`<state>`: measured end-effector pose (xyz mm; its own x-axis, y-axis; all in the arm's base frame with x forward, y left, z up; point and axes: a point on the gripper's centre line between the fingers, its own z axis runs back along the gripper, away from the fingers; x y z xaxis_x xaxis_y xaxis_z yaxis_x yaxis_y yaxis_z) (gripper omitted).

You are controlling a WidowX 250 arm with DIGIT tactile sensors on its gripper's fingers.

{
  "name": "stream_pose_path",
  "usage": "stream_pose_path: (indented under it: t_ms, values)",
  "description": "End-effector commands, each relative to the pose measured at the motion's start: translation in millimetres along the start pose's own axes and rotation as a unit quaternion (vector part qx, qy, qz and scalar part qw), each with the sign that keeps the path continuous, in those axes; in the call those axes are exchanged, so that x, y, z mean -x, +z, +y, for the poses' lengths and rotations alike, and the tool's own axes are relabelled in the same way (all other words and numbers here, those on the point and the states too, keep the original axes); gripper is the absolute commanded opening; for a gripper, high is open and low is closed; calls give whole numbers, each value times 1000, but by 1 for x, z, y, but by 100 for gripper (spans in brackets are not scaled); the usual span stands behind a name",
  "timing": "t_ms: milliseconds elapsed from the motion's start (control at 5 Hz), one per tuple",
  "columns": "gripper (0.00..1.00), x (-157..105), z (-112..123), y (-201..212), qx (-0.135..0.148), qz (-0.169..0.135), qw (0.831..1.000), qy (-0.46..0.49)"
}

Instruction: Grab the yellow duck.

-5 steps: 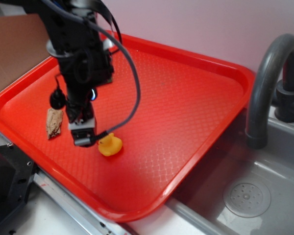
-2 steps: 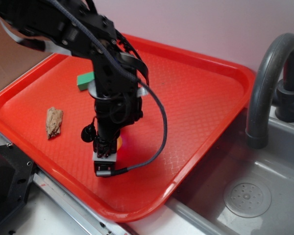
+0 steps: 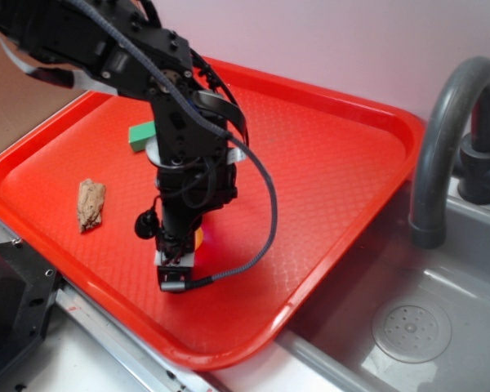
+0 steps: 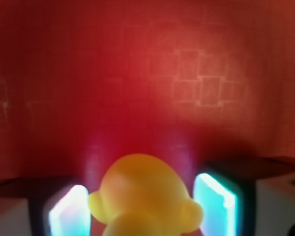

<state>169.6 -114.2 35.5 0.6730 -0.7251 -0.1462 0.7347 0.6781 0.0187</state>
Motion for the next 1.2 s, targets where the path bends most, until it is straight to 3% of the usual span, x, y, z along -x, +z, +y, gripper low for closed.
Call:
stream_pose_path:
  t_ms: [0, 200, 400, 600, 800, 1000]
  values:
    - [0, 9, 12, 30, -3, -40, 997, 63]
    - [0, 24, 49, 77, 14, -75, 981, 177]
    - [0, 50, 86, 123, 6, -97, 952, 291]
    - [0, 89, 108, 157, 1, -121, 910, 396]
    - [0, 123, 112, 178, 5, -134, 863, 487]
    - [0, 122, 115, 173, 9, -101, 876, 471]
